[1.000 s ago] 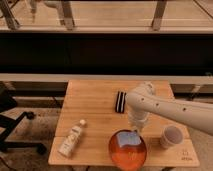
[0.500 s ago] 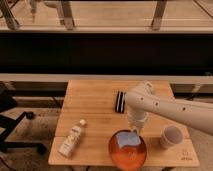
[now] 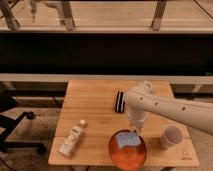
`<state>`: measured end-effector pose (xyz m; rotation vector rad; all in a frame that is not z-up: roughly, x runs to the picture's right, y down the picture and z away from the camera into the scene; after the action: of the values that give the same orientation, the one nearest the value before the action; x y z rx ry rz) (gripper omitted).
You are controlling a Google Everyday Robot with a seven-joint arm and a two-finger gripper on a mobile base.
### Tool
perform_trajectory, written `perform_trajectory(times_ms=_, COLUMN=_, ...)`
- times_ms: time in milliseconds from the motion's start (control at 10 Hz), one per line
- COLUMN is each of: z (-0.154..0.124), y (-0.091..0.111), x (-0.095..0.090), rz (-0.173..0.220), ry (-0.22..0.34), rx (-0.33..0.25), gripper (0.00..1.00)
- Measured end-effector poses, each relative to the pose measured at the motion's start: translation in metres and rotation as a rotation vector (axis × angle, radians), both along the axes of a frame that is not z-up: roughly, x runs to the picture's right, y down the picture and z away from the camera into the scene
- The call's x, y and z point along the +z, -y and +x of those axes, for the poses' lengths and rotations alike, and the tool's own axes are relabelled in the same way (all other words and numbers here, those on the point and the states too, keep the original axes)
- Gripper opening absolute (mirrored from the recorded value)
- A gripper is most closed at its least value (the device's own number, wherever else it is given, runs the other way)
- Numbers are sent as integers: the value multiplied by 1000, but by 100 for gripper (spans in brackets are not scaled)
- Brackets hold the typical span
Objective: Place the white sponge in the ceramic bowl
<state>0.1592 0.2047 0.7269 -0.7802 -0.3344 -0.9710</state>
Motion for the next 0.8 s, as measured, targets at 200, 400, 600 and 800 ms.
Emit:
perform_trajectory(times_ms=200, z=-1, y=1, x=-1, rz=-2, ry=5, rx=-6, gripper=57)
perform_trajectory(times_ms=400, z=-2, y=2, x=-3, rz=-4, ry=10, rx=-13, gripper=53)
perform_trajectory(times_ms=600, z=-3, y=2, x=-4, rz=-5, ry=15, rx=-18, gripper=54)
perform_trajectory(times_ms=800, z=-2, y=4, x=-5, rz=-5, ry=18, rx=-23, gripper=71)
